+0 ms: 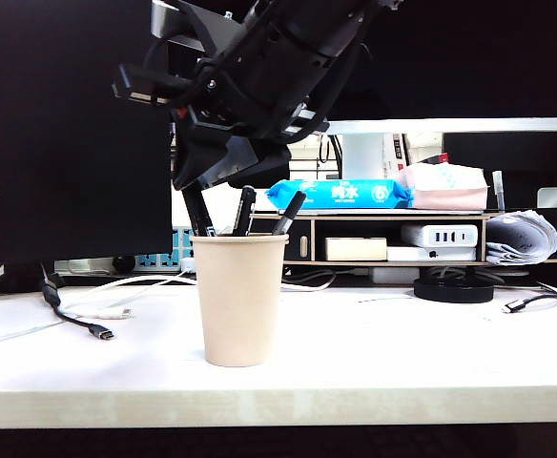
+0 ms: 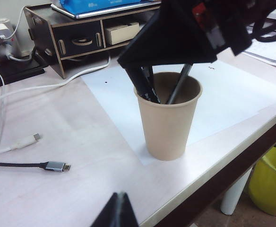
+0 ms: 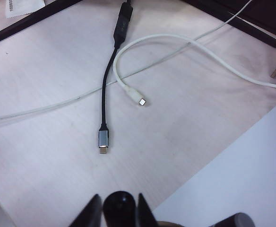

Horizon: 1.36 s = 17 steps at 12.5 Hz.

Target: Pick up the marker from the paper cup and put it on the table.

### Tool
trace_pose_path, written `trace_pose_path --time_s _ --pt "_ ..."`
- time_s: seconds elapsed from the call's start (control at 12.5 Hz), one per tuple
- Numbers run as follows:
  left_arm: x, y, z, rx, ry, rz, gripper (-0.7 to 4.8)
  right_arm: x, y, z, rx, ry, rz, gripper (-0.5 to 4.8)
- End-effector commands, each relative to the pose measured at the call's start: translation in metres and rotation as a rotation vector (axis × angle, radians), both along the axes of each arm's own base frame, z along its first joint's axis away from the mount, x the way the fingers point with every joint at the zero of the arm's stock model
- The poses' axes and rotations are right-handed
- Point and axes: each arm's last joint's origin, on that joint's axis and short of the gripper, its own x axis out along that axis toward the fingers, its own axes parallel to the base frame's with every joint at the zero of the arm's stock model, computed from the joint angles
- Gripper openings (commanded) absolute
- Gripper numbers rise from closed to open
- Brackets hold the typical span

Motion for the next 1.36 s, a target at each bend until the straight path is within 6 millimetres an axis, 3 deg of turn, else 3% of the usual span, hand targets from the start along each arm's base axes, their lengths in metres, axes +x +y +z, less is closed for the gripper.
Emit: trace_pose_path --time_s 0.08,0.32,0.96,1.36 --pt "0.000 0.000 -0.002 0.013 0.008 -0.001 -0.04 0.001 0.000 0.003 0.012 -0.023 -0.025 1.01" --pt "0.000 0.000 -0.002 0.013 0.008 -0.001 -0.04 0.002 -0.001 0.004 0.012 -0.024 -0.029 0.43" --pt "0.000 0.000 -0.002 0.013 0.008 -0.001 -0.04 0.002 -0.001 0.008 0.028 -0.034 -0.028 0.43" --pt "0.000 0.000 -0.002 0.013 0.008 -0.001 -0.04 -0.003 -0.007 0.025 0.070 -0.067 -0.030 0.43"
